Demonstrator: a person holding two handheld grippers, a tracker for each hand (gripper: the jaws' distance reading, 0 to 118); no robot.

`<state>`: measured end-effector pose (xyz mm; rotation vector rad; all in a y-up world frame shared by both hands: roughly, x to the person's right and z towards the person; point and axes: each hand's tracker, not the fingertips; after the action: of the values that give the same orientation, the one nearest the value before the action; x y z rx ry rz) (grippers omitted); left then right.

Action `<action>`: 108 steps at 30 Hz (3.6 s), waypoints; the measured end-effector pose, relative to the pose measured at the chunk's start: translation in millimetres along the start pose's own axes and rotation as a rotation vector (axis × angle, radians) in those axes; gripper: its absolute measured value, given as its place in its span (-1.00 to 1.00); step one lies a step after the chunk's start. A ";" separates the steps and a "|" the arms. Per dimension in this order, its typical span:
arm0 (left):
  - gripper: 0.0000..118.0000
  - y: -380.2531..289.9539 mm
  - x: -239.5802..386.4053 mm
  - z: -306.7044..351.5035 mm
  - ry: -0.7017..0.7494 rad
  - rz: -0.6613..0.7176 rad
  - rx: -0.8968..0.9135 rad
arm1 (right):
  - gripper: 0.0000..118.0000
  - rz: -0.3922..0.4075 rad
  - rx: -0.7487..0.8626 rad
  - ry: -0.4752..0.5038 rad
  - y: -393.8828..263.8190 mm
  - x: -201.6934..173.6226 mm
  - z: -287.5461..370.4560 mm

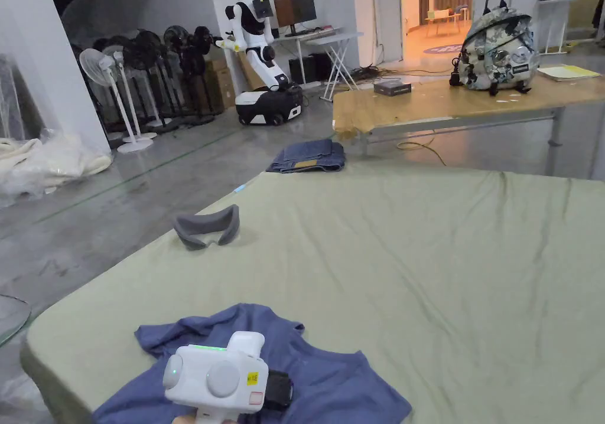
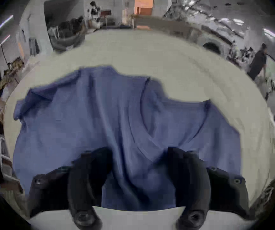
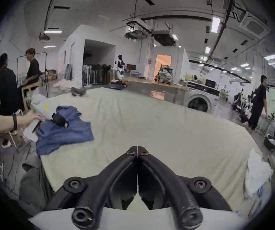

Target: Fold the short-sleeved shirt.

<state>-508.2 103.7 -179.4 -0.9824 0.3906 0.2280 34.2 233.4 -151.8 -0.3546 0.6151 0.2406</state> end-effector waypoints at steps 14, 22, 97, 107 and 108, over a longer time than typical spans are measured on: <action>-1.00 109.8 -34.4 131.7 -0.069 0.181 0.297 | -1.00 -0.234 -0.050 -0.152 -38.5 48.7 42.4; -1.00 244.5 11.1 308.2 0.068 -0.064 0.647 | -1.00 -0.363 0.014 -0.210 -33.4 74.4 60.3; -0.40 12.0 193.2 15.0 -0.226 -0.252 -0.116 | -1.00 -0.407 -0.034 -0.349 -58.5 110.8 133.6; -1.00 -3.3 233.3 14.1 -0.118 -0.455 -0.115 | -0.67 -0.610 -0.216 -0.435 -96.3 123.5 117.9; -1.00 -7.0 237.9 21.5 -0.125 -0.439 -0.121 | -0.17 -0.655 -0.246 -0.416 -107.6 127.3 110.0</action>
<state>-285.2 120.9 -263.5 -1.1413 0.0411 -0.0864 226.7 193.1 -117.6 -0.7008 0.0378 -0.2405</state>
